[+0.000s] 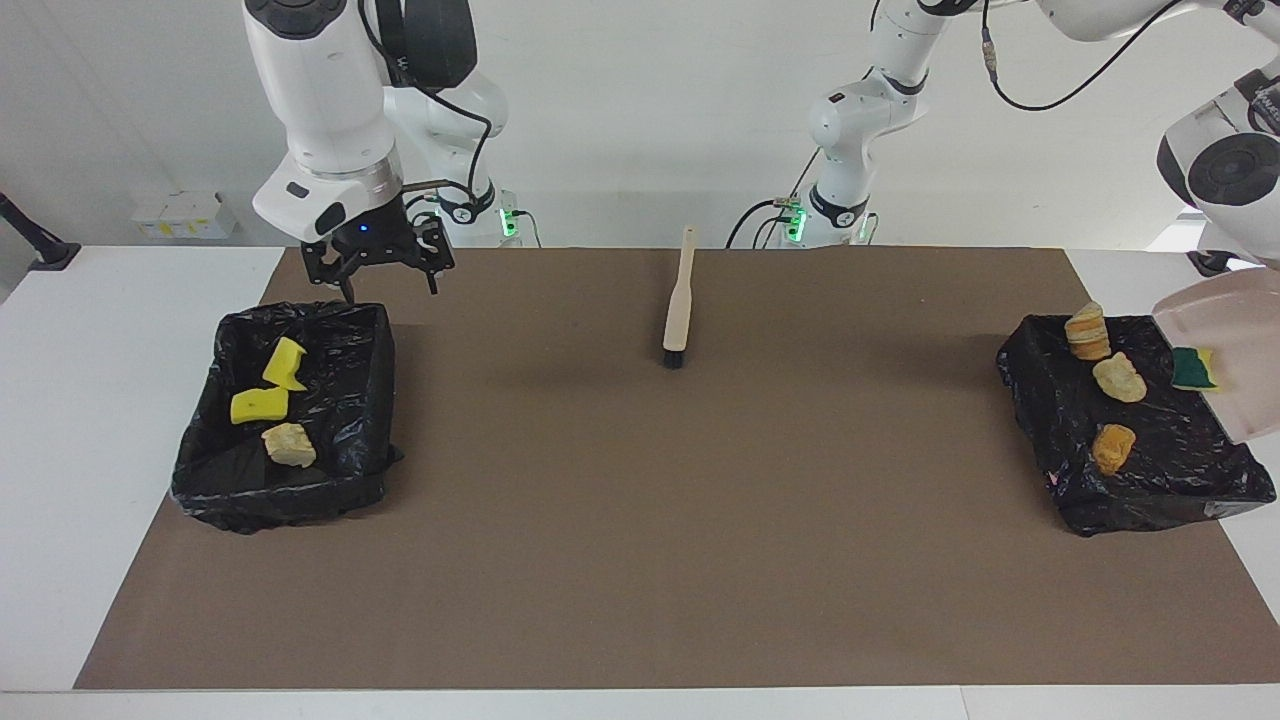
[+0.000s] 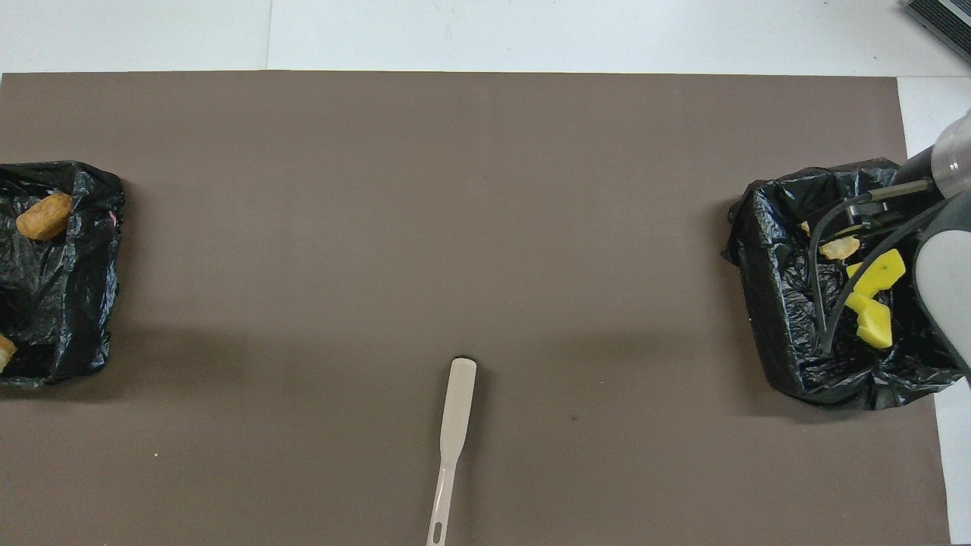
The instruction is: Sweep and dump trash in bin
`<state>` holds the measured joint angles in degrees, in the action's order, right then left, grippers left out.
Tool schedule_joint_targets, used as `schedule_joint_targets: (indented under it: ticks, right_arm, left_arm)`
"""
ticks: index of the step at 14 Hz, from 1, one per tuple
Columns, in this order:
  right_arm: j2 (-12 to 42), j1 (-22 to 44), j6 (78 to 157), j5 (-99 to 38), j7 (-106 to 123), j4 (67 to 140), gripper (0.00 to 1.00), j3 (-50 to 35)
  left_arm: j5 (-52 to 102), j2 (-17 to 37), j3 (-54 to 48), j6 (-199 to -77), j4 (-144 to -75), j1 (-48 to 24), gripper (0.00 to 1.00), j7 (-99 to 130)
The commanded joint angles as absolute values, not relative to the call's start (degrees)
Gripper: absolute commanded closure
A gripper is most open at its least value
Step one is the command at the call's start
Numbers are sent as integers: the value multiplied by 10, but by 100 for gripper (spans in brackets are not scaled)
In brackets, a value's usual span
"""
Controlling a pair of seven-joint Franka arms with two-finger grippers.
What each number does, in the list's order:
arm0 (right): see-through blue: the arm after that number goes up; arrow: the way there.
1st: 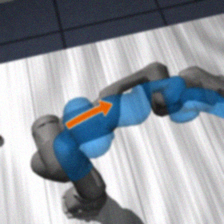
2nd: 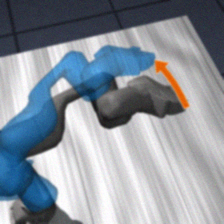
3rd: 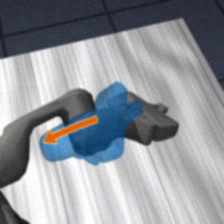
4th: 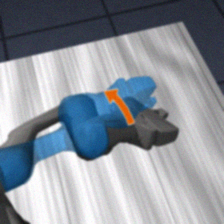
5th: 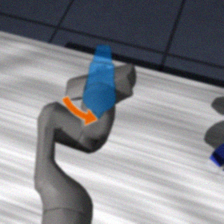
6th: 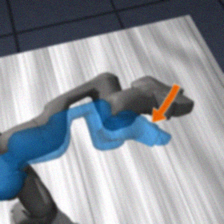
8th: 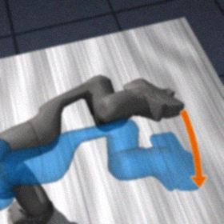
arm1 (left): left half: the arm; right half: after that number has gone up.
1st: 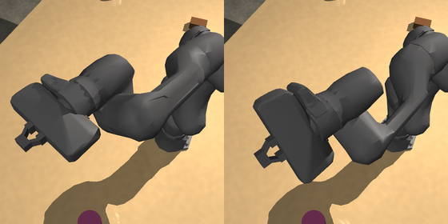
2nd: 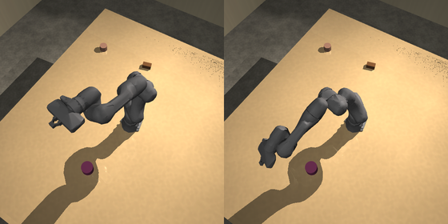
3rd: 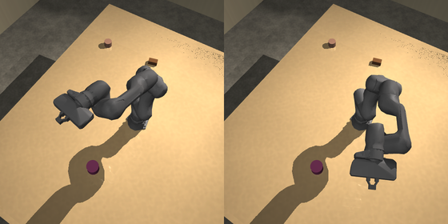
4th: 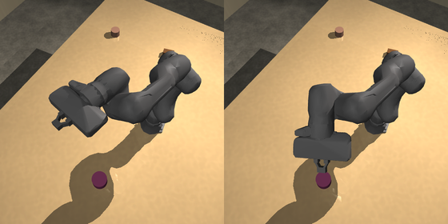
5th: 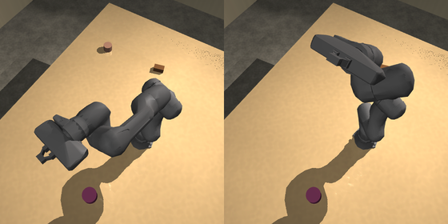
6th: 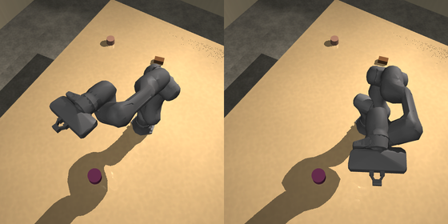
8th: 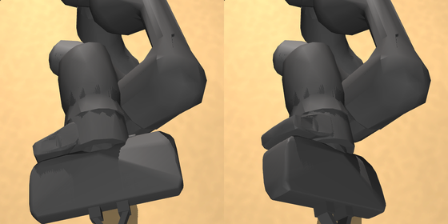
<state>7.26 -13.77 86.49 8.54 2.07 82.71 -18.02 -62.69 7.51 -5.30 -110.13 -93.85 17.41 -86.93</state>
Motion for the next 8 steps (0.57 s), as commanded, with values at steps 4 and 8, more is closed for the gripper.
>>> schedule_joint_targets:
  ticks: [4,8]
  right_arm:
    - [18,57,860,16,27,868,0,58]
    - [-22,29,878,-7,25,920,0,56]
  left_arm:
    - [-501,68,-49,-1004,-938,76,100,-846]
    - [-354,68,-49,-949,-942,20,100,-720]
